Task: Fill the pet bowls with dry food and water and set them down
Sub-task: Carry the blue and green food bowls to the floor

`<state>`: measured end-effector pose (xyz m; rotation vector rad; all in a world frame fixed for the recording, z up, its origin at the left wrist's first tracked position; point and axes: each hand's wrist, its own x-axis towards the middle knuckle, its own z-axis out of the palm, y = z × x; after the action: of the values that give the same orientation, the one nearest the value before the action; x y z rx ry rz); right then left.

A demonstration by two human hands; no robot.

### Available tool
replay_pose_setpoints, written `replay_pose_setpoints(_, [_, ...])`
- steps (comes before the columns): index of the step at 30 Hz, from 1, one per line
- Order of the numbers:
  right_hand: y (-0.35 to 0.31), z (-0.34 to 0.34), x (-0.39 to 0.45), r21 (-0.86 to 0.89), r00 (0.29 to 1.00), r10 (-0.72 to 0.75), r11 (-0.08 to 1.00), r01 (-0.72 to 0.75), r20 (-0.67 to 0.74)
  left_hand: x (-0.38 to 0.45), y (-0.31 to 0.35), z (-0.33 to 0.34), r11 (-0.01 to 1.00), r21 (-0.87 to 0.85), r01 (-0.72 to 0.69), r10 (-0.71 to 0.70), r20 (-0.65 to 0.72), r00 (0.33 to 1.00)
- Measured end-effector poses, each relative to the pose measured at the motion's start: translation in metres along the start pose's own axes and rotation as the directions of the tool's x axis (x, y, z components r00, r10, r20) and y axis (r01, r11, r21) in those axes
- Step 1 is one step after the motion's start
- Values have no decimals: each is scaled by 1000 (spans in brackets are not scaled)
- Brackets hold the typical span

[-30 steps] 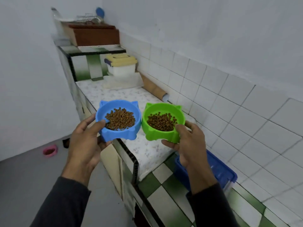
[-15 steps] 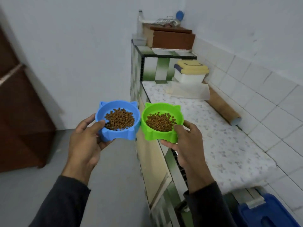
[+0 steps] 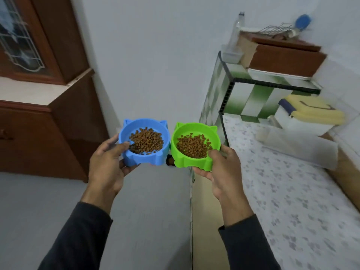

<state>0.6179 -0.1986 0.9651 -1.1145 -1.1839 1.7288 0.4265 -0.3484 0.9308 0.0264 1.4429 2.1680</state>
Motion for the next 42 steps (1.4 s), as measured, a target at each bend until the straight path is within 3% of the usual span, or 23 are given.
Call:
replay_pose_setpoints(13, [27, 93, 147, -59, 997, 81, 995, -80, 14, 146, -6, 14, 999, 38, 22, -18, -94, 995])
replay_pose_setpoints(28, [71, 217, 308, -62, 981, 115, 990, -125, -155, 353, -7, 28, 997, 47, 59, -56, -74, 996])
replay_pose_setpoints(42, [125, 245, 437, -83, 959, 227, 966, -244, -169, 470, -73, 51, 982, 63, 178, -165, -168, 972])
